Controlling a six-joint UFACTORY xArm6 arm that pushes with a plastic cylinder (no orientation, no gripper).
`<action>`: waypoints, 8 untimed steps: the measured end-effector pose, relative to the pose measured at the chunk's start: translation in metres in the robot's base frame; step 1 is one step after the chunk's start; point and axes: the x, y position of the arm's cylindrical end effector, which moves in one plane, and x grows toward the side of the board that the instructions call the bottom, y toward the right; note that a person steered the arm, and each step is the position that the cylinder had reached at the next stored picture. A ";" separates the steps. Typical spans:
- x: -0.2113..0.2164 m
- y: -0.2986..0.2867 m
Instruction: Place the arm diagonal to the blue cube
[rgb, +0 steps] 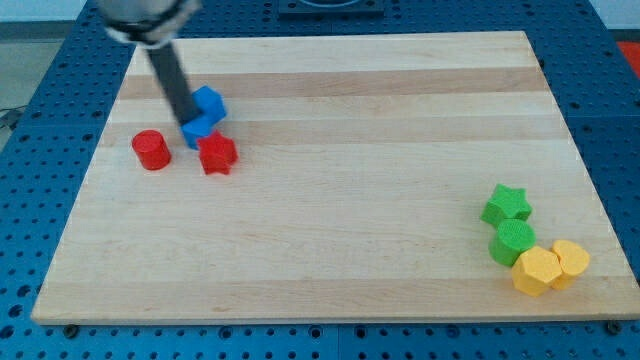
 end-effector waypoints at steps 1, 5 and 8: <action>0.019 0.090; -0.083 0.148; -0.135 0.037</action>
